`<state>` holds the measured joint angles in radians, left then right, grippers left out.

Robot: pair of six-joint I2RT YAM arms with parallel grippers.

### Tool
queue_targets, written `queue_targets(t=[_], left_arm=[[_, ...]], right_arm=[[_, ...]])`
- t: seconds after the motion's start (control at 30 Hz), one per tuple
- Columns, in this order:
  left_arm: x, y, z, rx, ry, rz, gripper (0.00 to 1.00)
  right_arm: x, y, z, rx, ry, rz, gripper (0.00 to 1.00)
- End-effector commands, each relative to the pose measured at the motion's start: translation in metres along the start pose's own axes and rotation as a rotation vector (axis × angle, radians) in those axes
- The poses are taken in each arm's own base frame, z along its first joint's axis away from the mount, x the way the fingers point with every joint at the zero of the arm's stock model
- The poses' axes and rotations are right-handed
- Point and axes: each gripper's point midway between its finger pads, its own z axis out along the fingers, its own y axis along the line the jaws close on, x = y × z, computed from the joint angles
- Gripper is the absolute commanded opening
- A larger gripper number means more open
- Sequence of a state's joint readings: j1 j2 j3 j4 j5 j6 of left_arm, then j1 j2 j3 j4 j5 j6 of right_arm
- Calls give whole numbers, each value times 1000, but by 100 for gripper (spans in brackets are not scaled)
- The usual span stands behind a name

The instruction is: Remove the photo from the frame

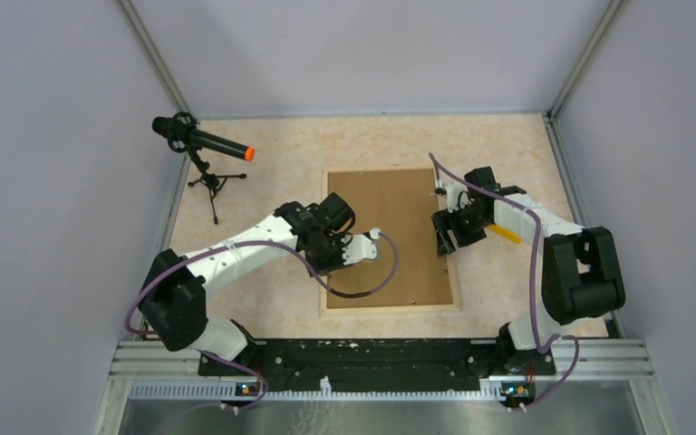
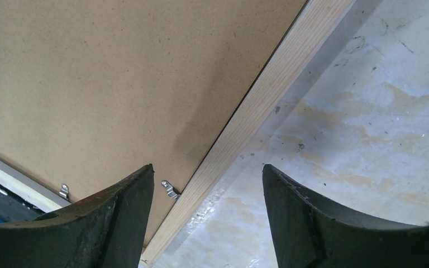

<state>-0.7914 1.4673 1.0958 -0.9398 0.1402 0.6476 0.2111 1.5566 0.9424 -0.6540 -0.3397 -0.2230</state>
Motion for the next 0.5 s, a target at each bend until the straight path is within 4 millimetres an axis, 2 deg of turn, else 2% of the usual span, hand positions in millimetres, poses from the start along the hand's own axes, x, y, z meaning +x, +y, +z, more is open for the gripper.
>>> queue_targets(t=[0.0, 0.3, 0.47], left_arm=[[-15, 14, -5, -65, -44, -10, 0], [-24, 24, -6, -112, -79, -37, 0], [-26, 18, -6, -74, -87, -31, 0]], right_arm=[[-5, -4, 4, 10, -11, 9, 69], [-5, -3, 6, -4, -5, 10, 68], [-4, -3, 6, -5, 1, 12, 67]])
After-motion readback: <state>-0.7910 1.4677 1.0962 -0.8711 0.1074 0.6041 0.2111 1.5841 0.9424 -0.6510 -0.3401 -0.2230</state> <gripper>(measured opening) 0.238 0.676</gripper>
